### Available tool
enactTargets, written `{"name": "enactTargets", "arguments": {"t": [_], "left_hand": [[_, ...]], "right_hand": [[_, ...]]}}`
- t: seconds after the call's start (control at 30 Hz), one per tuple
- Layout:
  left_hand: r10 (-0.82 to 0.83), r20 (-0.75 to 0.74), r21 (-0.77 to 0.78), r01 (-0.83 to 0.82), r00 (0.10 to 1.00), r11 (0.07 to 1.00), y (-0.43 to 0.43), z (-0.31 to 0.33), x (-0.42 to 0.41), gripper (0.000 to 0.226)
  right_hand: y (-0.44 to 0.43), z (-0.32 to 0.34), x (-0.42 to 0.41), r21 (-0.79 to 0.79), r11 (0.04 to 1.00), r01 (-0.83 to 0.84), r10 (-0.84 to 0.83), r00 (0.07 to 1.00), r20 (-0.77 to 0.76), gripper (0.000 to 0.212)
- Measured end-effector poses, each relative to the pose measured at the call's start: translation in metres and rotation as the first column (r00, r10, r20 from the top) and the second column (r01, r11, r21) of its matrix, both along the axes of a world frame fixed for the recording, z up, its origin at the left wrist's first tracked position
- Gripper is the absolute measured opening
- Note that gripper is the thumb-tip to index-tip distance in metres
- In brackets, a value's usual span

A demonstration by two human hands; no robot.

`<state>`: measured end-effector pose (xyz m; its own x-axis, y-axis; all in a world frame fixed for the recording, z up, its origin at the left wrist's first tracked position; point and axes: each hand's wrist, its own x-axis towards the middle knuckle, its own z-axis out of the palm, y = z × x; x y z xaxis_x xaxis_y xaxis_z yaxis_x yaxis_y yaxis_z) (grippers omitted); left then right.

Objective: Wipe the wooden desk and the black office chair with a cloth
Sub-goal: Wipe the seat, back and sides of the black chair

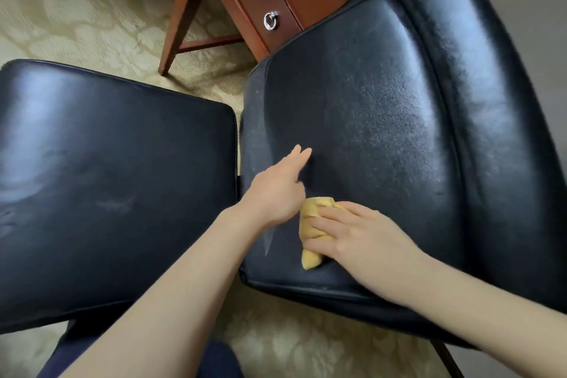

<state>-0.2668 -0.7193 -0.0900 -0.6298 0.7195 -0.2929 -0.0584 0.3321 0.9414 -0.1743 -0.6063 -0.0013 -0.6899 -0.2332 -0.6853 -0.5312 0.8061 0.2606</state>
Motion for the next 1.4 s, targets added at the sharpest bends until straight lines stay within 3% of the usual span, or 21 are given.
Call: {"name": "enactTargets", "arguments": {"t": [0.1,0.2,0.4,0.6,0.7,0.87,1.0,1.1,1.23,1.4], "left_hand": [[0.045,0.006,-0.048,-0.045,0.999,0.998,0.004,0.0,0.016,0.067],[0.09,-0.003,-0.065,-0.09,0.996,0.994,0.008,0.002,0.033,0.068],[0.016,-0.069,-0.097,-0.022,0.998,0.995,-0.006,-0.005,0.073,0.07],[-0.04,-0.101,-0.069,0.033,0.994,0.997,-0.026,-0.015,0.086,0.071],[-0.068,-0.095,-0.073,0.062,0.993,0.995,-0.04,-0.025,0.069,0.07],[-0.107,-0.126,-0.115,0.093,0.986,0.989,-0.072,-0.04,0.034,0.063],[-0.141,-0.111,-0.183,0.119,0.984,0.976,-0.091,-0.057,-0.004,0.062],[-0.181,-0.111,-0.23,0.152,0.977,0.961,-0.084,-0.062,-0.026,0.064],[-0.251,-0.076,-0.095,0.244,0.965,0.965,-0.058,-0.054,-0.023,0.074],[-0.367,0.066,0.059,0.363,0.928,0.93,-0.03,-0.039,0.004,0.083]], "right_hand": [[0.017,0.033,0.004,-0.035,0.999,-0.027,0.029,0.998,0.058,0.034],[0.028,0.061,-0.008,-0.094,0.994,-0.057,0.054,0.998,-0.036,0.028],[0.049,0.069,-0.065,-0.001,0.996,-0.088,0.087,0.991,-0.104,0.028],[0.04,0.016,-0.143,0.189,0.975,0.115,-0.048,0.945,-0.323,0.029],[0.025,-0.022,-0.164,0.152,0.96,0.236,-0.161,0.906,-0.392,0.031],[-0.006,-0.079,-0.166,0.207,0.94,0.272,-0.184,0.913,-0.363,0.039],[-0.029,-0.122,-0.125,0.203,0.948,0.244,-0.171,0.931,-0.322,0.046],[-0.057,-0.147,-0.052,0.144,0.929,0.34,-0.303,0.926,-0.227,0.047],[-0.081,-0.138,0.036,-0.027,0.839,0.543,-0.524,0.795,-0.305,0.046],[-0.073,-0.084,0.09,-0.078,0.914,0.398,-0.377,0.763,-0.525,0.035]]}}
